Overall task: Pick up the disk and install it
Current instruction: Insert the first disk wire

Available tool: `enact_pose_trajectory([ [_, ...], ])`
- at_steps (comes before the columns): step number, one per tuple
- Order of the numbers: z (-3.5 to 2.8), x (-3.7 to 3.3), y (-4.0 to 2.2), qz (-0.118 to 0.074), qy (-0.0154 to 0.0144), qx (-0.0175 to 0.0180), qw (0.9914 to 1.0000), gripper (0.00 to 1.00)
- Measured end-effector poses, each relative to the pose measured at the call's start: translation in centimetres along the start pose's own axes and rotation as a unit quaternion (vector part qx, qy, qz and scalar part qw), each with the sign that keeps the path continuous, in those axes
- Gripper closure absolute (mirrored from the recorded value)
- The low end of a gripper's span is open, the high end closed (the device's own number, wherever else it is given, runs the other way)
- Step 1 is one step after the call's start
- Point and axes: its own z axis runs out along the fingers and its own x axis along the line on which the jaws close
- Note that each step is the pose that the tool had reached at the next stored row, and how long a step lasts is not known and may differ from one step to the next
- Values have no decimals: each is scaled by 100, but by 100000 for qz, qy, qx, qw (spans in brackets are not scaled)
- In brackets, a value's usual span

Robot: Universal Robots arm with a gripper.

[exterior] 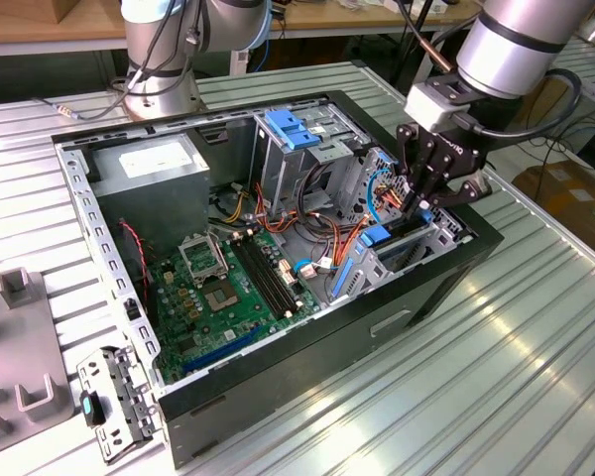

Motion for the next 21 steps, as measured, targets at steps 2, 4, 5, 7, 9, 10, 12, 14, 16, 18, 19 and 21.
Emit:
enact_pose_trajectory([
  [2,5,-6,-21,35,12,-12,100000,83],
  [4,18,-7,-23,34,1,-8,100000,83],
  [5,29,-7,-24,41,3,-8,100000,83],
  [7,42,-4,-24,58,1,-19,100000,83],
  [9,42,-4,-24,60,6,-20,100000,83],
  [10,42,-4,-24,61,4,-20,100000,83],
  [12,43,-4,-24,58,1,-17,100000,82],
  [14,25,-4,-23,57,2,-18,100000,76],
  [16,-35,-3,-22,62,4,-19,100000,76],
  [18,-68,-4,-21,59,4,-19,100000,76],
  [19,-70,-4,-21,61,-11,-18,100000,76],
  [21,-73,-4,-21,58,-6,-18,100000,77],
])
